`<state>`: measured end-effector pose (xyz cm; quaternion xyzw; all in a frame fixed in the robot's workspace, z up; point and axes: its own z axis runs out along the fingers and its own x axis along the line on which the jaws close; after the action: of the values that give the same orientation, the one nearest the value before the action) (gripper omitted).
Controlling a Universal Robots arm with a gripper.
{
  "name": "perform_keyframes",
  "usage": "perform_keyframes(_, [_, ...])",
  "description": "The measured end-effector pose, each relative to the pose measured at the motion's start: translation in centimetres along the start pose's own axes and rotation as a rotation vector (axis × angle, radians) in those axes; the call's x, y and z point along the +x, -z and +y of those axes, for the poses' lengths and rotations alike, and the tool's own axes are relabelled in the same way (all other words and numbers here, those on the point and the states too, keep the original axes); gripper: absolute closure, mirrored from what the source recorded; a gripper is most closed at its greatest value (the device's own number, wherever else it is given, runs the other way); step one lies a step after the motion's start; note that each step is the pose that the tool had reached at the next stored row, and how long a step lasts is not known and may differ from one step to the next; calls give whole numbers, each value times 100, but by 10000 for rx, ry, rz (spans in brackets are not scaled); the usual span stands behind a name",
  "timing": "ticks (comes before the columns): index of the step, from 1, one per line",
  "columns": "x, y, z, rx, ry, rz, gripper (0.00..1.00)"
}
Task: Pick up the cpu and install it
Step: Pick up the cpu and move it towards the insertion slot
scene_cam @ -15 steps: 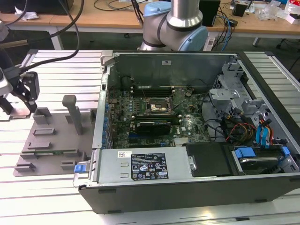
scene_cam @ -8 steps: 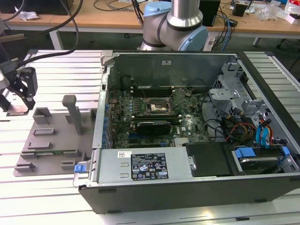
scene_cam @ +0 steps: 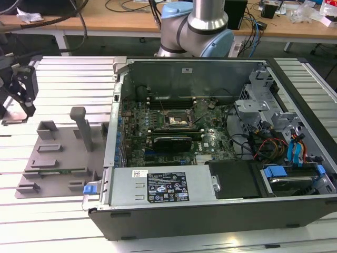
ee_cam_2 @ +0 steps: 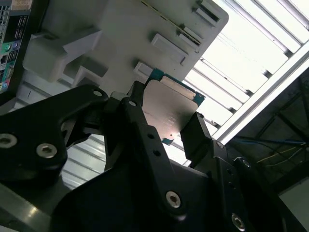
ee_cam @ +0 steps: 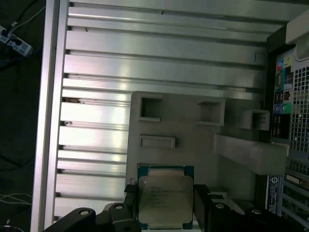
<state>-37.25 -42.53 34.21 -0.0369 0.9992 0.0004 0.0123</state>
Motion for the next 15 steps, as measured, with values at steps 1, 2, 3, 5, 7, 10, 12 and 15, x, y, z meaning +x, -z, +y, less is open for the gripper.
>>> perform_keyframes(1, [-1,28,0,0,1,0,45])
perform_keyframes(2, [-1,48,0,0,0,1,45])
perform_keyframes(3, [-2,72,0,0,0,0,45])
perform_keyframes(5, [-2,104,0,0,0,0,45])
perform_keyframes(7, [-4,160,0,0,0,1,45])
perform_keyframes(10, [-6,243,0,0,0,1,45])
perform_keyframes(12, [-7,298,0,0,0,1,45])
perform_keyframes(15, [-9,352,0,0,0,0,45])
